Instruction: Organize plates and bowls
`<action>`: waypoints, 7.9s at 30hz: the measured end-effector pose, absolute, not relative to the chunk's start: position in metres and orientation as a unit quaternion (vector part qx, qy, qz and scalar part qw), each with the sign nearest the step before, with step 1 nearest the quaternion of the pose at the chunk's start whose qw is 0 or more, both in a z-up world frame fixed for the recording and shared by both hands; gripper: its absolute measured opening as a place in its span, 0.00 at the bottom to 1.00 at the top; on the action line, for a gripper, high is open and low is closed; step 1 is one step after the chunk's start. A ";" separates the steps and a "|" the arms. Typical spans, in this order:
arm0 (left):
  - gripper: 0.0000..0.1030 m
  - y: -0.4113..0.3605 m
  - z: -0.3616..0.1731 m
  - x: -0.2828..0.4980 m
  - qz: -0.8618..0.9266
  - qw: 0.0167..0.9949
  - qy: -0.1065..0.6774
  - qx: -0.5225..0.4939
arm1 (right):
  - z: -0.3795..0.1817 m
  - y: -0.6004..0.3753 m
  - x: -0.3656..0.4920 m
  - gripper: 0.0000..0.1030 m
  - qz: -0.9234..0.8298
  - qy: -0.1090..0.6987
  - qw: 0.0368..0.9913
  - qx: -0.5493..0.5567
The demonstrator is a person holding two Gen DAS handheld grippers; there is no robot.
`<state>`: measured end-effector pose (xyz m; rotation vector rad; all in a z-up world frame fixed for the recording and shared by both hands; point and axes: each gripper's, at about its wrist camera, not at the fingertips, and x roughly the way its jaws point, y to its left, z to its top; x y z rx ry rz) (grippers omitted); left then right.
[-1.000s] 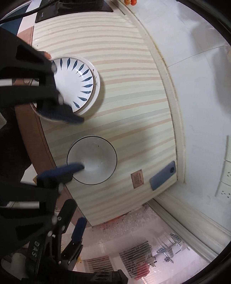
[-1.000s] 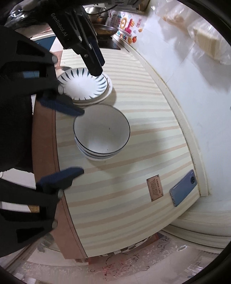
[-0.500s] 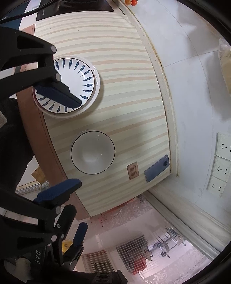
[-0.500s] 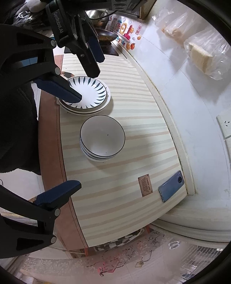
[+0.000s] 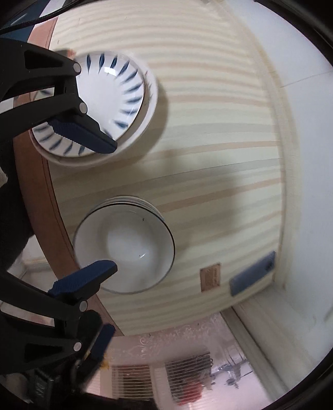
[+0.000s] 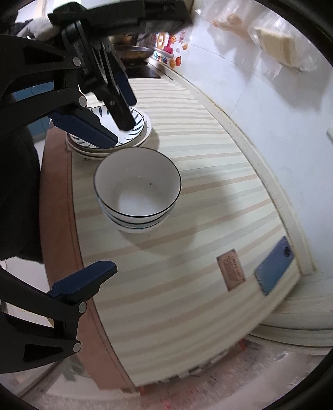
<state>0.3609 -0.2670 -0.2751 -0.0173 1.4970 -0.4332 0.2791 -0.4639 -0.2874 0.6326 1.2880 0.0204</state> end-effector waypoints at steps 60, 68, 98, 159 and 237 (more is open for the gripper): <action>0.52 -0.291 -0.342 0.387 -0.224 0.663 0.713 -0.045 | -0.438 -0.464 0.325 0.62 0.119 0.575 0.687 0.427; 0.52 -0.266 -0.314 0.391 -0.213 0.682 0.696 -0.064 | -0.412 -0.449 0.337 0.62 0.140 0.577 0.697 0.404; 0.52 -0.065 -0.311 0.349 -0.038 0.706 0.671 -0.223 | -0.409 -0.260 0.381 0.62 0.305 0.656 0.631 0.280; 0.90 -0.058 -0.233 0.302 0.050 0.795 0.598 -0.089 | -0.285 -0.260 0.364 0.91 0.198 0.594 0.777 0.069; 0.95 -0.002 -0.029 -0.050 0.030 0.932 0.362 -0.020 | -0.042 -0.223 -0.063 0.99 0.064 0.331 0.940 0.050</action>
